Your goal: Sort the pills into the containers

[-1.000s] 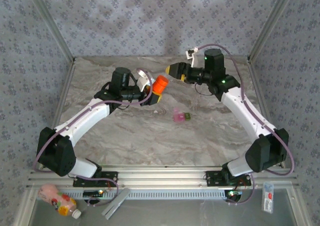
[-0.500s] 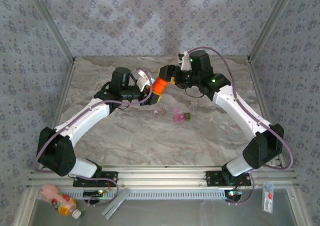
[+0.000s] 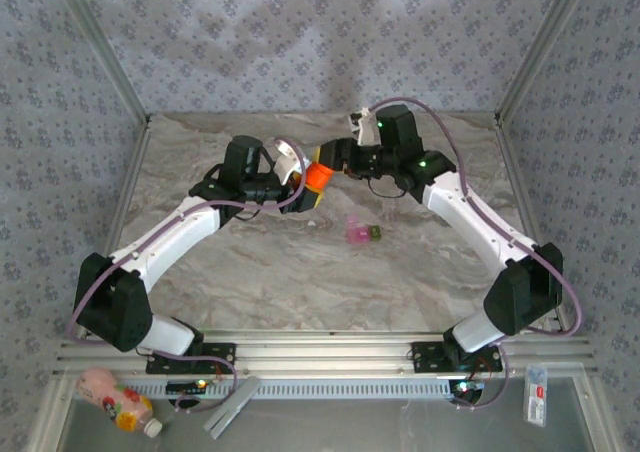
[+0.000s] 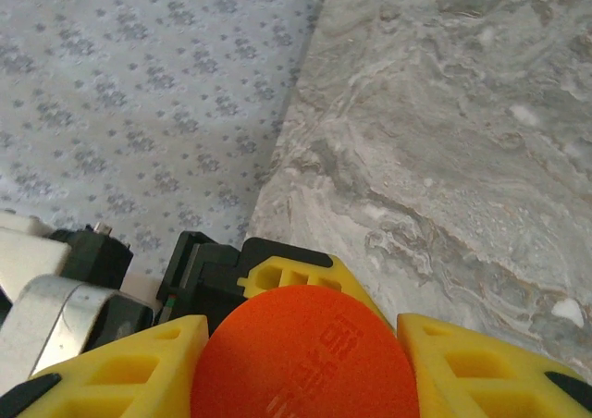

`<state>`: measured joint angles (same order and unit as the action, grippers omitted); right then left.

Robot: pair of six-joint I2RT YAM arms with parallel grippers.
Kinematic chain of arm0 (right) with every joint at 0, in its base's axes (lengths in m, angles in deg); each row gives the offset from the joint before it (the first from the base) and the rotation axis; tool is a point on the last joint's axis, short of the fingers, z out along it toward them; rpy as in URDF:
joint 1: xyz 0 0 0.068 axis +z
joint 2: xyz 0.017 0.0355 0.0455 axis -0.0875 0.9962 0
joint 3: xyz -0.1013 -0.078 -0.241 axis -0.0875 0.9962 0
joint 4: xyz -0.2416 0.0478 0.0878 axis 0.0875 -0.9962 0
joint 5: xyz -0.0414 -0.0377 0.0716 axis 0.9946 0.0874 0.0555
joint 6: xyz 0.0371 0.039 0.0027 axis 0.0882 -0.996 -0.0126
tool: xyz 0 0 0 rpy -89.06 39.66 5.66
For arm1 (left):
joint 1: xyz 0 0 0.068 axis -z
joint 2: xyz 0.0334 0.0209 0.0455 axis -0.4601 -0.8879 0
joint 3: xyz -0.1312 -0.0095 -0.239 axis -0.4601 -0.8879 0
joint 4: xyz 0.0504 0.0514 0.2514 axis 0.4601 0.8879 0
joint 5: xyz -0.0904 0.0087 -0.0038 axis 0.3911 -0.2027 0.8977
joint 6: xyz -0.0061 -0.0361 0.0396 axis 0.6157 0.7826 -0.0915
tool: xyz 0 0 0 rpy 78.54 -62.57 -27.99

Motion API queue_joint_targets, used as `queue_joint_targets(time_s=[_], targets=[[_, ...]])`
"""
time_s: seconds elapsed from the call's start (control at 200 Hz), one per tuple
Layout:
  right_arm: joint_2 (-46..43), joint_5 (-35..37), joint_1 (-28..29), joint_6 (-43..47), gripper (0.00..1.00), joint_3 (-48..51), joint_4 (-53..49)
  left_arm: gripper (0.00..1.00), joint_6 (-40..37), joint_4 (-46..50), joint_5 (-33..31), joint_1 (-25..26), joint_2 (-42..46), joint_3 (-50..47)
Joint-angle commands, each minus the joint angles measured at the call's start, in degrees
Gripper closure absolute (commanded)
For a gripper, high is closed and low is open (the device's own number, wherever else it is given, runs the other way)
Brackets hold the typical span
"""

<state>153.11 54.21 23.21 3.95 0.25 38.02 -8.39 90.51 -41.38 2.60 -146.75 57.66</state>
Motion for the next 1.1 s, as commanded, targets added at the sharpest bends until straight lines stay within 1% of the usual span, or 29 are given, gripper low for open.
queue_joint_targets(time_s=[0.0,0.03,0.07,0.15,0.225,0.3,0.33,0.38,0.44,0.475,0.505,0.63,0.675,0.725,0.81,0.919,1.099], targets=[[-1.5,-10.3,-2.8,11.4,0.56,6.4,14.6,1.0,-0.9,-1.8,2.1,0.0,0.2,2.5],[-1.8,-13.3,-3.4,13.2,0.54,8.5,19.0,1.0,-0.8,-1.8,2.3,0.0,0.2,2.5],[-1.6,-15.6,-4.3,14.2,0.54,10.1,22.3,1.0,-0.7,-1.9,2.2,0.0,0.2,2.5],[0.7,-19.7,-6.1,11.1,0.55,10.3,27.5,1.0,-0.4,-2.2,2.4,0.0,0.3,2.1],[1.8,-20.2,-6.5,7.5,0.55,10.4,31.1,1.0,0.0,-2.7,2.2,0.0,0.5,1.6],[2.1,-19.8,-6.3,6.0,0.54,10.0,31.4,1.0,0.2,-3.1,2.2,0.0,0.5,1.4],[2.0,-19.6,-6.3,5.3,0.49,9.9,31.5,1.0,0.3,-3.1,2.1,0.0,0.6,1.3],[1.5,-19.0,-6.4,4.3,0.36,9.7,30.9,1.0,0.2,-3.1,2.1,0.1,0.6,1.3],[-0.1,-17.8,-6.8,3.3,0.26,9.9,30.3,1.0,0.1,-3.0,2.0,0.0,0.6,1.3],[-1.2,-16.5,-7.1,1.3,0.22,9.9,29.3,1.0,0.0,-2.9,2.0,0.0,0.6,1.4],[-2.1,-14.6,-7.3,1.4,0.21,8.9,25.1,1.0,-0.1,-2.8,1.9,0.0,0.7,1.4],[-6.0,-7.2,-7.5,0.9,0.21,6.6,12.4,1.0,-0.5,-2.6,1.8,0.0,0.7,1.7],[-7.2,-4.3,-7.3,-0.8,0.21,6.7,10.1,1.0,-0.6,-2.4,1.8,0.0,0.7,1.8],[-7.9,0.0,-7.0,-2.9,0.22,5.9,4.6,1.0,-0.7,-2.4,1.7,0.0,0.5,1.9],[-8.8,5.0,-6.1,-6.2,0.23,5.9,0.3,1.0,-0.8,-2.4,1.5,0.0,0.3,1.9],[-9.4,9.3,-4.7,-9.3,0.23,6.3,-0.9,1.0,-0.8,-2.4,1.3,0.0,0.1,2.1],[-7.7,11.4,-1.4,-10.0,0.23,4.0,-0.9,1.0,-0.7,-2.3,1.4,0.0,0.0,2.1]])
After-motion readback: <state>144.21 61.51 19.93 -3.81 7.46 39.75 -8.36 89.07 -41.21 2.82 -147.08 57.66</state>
